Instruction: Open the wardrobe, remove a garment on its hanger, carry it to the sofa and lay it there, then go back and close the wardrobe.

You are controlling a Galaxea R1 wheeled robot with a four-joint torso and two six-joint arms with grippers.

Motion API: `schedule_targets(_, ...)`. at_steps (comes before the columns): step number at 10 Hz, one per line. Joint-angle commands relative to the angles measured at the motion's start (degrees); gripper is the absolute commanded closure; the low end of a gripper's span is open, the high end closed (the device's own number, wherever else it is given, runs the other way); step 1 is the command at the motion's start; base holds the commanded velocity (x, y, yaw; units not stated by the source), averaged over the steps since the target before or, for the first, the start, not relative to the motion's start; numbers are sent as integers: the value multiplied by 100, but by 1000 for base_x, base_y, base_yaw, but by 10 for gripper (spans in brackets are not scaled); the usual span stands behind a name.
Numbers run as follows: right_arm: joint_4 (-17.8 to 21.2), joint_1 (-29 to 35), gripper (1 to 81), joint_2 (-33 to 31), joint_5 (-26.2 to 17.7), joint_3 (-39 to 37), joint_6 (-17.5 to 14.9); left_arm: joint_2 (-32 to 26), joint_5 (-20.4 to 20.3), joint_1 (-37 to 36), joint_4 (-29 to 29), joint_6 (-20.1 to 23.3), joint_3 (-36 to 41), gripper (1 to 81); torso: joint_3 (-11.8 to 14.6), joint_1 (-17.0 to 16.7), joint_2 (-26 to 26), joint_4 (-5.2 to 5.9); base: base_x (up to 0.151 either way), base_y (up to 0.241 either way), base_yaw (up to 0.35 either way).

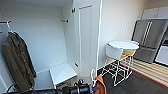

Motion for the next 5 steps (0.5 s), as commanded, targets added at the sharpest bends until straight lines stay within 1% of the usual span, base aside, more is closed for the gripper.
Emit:
schedule_targets(1,64,263,10,25,-308,1,2,20,-575,-976,212,74,390,811,0,0,0,0,0,0,-198)
schedule_targets(5,55,263,10,34,-317,1,2,3,-567,-976,335,74,434,811,0,0,0,0,0,0,-200)
